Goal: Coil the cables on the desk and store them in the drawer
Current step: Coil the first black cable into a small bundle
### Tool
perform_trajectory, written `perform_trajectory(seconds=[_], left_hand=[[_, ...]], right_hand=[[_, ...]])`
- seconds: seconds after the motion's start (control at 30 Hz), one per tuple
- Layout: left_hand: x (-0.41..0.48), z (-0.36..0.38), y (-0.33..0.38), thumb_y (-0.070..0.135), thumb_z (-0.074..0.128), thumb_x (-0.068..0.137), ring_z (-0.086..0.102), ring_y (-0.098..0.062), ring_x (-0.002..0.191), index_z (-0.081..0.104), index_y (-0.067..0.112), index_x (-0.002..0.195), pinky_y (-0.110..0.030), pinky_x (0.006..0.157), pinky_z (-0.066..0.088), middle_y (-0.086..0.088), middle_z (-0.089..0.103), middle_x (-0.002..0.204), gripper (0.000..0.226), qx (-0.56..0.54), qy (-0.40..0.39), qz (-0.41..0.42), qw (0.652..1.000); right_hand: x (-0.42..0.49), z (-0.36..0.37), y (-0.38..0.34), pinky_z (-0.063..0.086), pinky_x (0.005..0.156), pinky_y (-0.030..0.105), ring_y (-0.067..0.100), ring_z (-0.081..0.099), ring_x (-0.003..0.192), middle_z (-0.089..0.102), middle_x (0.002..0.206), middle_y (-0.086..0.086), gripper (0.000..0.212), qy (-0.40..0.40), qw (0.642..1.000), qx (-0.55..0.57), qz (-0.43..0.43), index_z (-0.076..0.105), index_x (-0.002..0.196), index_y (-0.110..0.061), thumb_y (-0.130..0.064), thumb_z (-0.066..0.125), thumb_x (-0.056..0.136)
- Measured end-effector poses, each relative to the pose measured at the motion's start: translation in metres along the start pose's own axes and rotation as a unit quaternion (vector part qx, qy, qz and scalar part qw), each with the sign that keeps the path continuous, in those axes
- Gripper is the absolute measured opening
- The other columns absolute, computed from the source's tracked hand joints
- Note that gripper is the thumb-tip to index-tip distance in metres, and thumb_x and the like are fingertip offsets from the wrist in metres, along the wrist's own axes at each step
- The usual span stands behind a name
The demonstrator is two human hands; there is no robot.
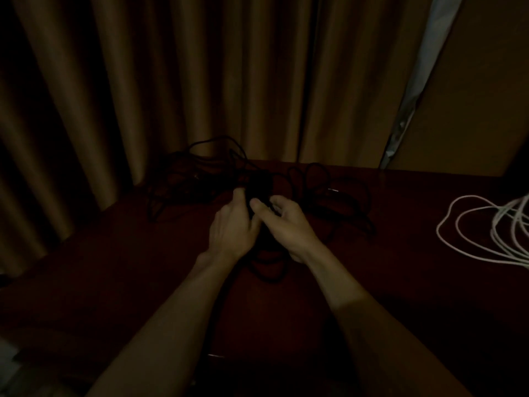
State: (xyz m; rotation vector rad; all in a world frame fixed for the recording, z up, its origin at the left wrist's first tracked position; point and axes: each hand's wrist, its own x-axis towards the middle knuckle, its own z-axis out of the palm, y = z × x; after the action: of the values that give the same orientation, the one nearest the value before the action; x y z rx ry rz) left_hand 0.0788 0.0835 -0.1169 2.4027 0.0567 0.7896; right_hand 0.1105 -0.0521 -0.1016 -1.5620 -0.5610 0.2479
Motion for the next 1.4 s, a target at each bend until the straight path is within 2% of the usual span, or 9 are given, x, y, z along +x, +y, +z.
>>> perform_trajectory(seconds=[0.07, 0.27, 0.43, 0.63, 0.8, 0.93, 1.03, 1.23, 1.4], left_hand=[[-0.001, 0.002, 0.005, 0.026, 0.057, 0.103, 0.061, -0.014, 0.069, 0.047, 0.013, 0.118, -0.031, 0.052, 0.048, -0.003, 0.065, 0.09, 0.022, 0.032, 0.019, 0.025, 0.999], [-0.001, -0.01, 0.005, 0.027, 0.071, 0.087, 0.063, -0.006, 0.079, 0.049, 0.014, 0.108, -0.033, 0.065, 0.054, 0.002, 0.065, 0.096, 0.033, -0.216, -0.052, -0.002, 0.975], [0.006, -0.021, 0.014, 0.032, 0.051, 0.108, 0.067, -0.007, 0.082, 0.053, 0.016, 0.093, -0.029, 0.07, 0.056, 0.012, 0.067, 0.081, 0.022, -0.493, -0.13, -0.156, 0.846], [0.006, -0.019, 0.008, 0.058, 0.059, 0.092, 0.072, -0.019, 0.082, 0.058, 0.005, 0.131, -0.032, 0.073, 0.057, -0.009, 0.074, 0.102, 0.066, -0.466, -0.227, -0.167, 0.839], [0.003, -0.01, 0.009, 0.052, 0.048, 0.101, 0.064, -0.013, 0.061, 0.061, 0.004, 0.107, -0.027, 0.056, 0.05, 0.004, 0.068, 0.07, 0.05, -0.326, -0.164, -0.067, 0.929], [0.0, -0.01, 0.013, 0.056, 0.036, 0.1, 0.058, -0.012, 0.054, 0.063, 0.008, 0.1, -0.024, 0.05, 0.045, 0.002, 0.064, 0.066, 0.055, -0.311, -0.11, -0.038, 0.943], [0.004, -0.015, 0.019, 0.063, 0.018, 0.103, 0.055, -0.013, 0.055, 0.068, 0.008, 0.094, -0.023, 0.053, 0.044, -0.006, 0.062, 0.066, 0.075, -0.333, -0.142, -0.099, 0.927], [0.01, -0.028, 0.006, 0.035, 0.048, 0.106, 0.062, -0.02, 0.073, 0.052, 0.016, 0.112, -0.026, 0.057, 0.039, -0.008, 0.067, 0.098, 0.02, -0.557, -0.266, -0.178, 0.766], [0.009, -0.026, 0.008, 0.021, 0.045, 0.106, 0.058, -0.014, 0.067, 0.062, 0.007, 0.109, -0.02, 0.051, 0.036, -0.004, 0.062, 0.083, 0.022, -0.473, -0.333, -0.16, 0.8]], right_hand=[[0.0, 0.007, -0.001, 0.049, 0.079, 0.015, -0.01, 0.064, 0.089, 0.068, 0.089, -0.028, 0.01, 0.056, 0.998, 0.006, -0.038, 0.064, 0.097, -0.02, -0.029, 0.065, 0.102], [0.001, -0.002, -0.002, 0.057, 0.081, 0.021, 0.006, 0.073, 0.093, 0.075, 0.097, -0.002, 0.01, 0.068, 0.995, -0.002, -0.066, 0.07, 0.105, -0.009, -0.014, 0.061, 0.103], [-0.007, -0.012, -0.01, 0.05, 0.054, 0.017, -0.002, 0.064, 0.063, 0.07, 0.08, -0.003, 0.014, 0.061, 0.996, 0.036, -0.058, 0.07, 0.098, -0.005, -0.015, 0.062, 0.103], [-0.008, -0.013, -0.011, 0.035, 0.042, 0.018, 0.002, 0.044, 0.042, 0.051, 0.052, -0.012, 0.034, 0.057, 0.997, -0.007, -0.046, 0.048, 0.072, -0.011, -0.015, 0.063, 0.103], [-0.007, -0.014, -0.01, 0.034, 0.042, 0.017, 0.003, 0.047, 0.043, 0.057, 0.055, -0.005, 0.033, 0.067, 0.998, -0.002, -0.018, 0.051, 0.071, -0.013, -0.014, 0.063, 0.101], [-0.006, -0.017, -0.012, 0.031, 0.041, 0.016, 0.001, 0.041, 0.043, 0.056, 0.057, -0.005, 0.034, 0.07, 0.997, 0.033, -0.001, 0.053, 0.069, -0.013, -0.016, 0.067, 0.099], [-0.005, -0.019, -0.015, 0.026, 0.038, 0.016, 0.002, 0.035, 0.038, 0.051, 0.049, -0.012, 0.034, 0.068, 0.996, 0.057, -0.004, 0.051, 0.071, -0.01, -0.019, 0.07, 0.098], [-0.006, -0.027, -0.015, 0.029, 0.04, 0.014, 0.001, 0.04, 0.042, 0.06, 0.067, 0.001, 0.023, 0.029, 0.995, 0.093, -0.02, 0.058, 0.076, -0.013, -0.015, 0.07, 0.096], [-0.007, -0.027, -0.012, 0.03, 0.04, 0.014, 0.002, 0.043, 0.04, 0.064, 0.069, 0.012, 0.024, 0.007, 0.999, 0.04, -0.012, 0.058, 0.078, -0.011, -0.019, 0.07, 0.097]])
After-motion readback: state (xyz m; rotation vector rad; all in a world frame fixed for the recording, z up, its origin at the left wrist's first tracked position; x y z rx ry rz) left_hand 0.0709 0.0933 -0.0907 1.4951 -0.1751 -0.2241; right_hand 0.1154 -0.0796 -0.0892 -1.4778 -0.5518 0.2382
